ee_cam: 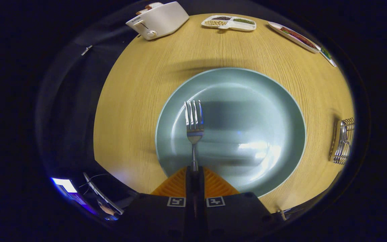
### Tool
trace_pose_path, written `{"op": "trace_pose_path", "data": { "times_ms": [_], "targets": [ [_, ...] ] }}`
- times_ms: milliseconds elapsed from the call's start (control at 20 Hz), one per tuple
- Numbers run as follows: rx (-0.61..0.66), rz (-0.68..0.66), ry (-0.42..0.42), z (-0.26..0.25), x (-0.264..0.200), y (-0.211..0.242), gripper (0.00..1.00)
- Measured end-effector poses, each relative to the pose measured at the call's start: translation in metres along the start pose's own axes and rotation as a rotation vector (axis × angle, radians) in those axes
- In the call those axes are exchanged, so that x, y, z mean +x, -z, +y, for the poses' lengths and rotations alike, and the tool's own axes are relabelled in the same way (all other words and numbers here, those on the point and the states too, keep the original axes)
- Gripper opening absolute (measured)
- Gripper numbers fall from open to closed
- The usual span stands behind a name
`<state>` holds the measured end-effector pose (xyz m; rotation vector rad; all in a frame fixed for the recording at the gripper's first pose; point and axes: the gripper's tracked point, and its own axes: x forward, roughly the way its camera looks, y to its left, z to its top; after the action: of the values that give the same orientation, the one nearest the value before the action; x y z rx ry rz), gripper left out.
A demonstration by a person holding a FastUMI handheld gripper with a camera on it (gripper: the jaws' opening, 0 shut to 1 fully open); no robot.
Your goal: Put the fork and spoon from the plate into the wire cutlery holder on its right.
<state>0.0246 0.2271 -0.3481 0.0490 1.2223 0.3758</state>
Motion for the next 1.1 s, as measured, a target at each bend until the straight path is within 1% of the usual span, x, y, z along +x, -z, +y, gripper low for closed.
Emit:
{"op": "trace_pose_path", "data": {
  "times_ms": [200, 500, 600, 750, 900, 1100],
  "targets": [
    [0.017, -0.004, -0.025, -0.010, -0.021, -0.003, 0.07],
    [0.023, -0.047, -0.055, -0.041, -0.079, -0.013, 0.08],
    [0.008, -0.048, -0.065, -0.055, -0.101, -0.013, 0.07],
    [0.004, -0.064, -0.062, -0.085, -0.135, -0.019, 0.07],
    [0.027, -0.071, -0.054, -0.118, -0.163, -0.012, 0.07],
    [0.064, -0.081, -0.008, -0.171, -0.195, -0.014, 0.07]
  ]
}}
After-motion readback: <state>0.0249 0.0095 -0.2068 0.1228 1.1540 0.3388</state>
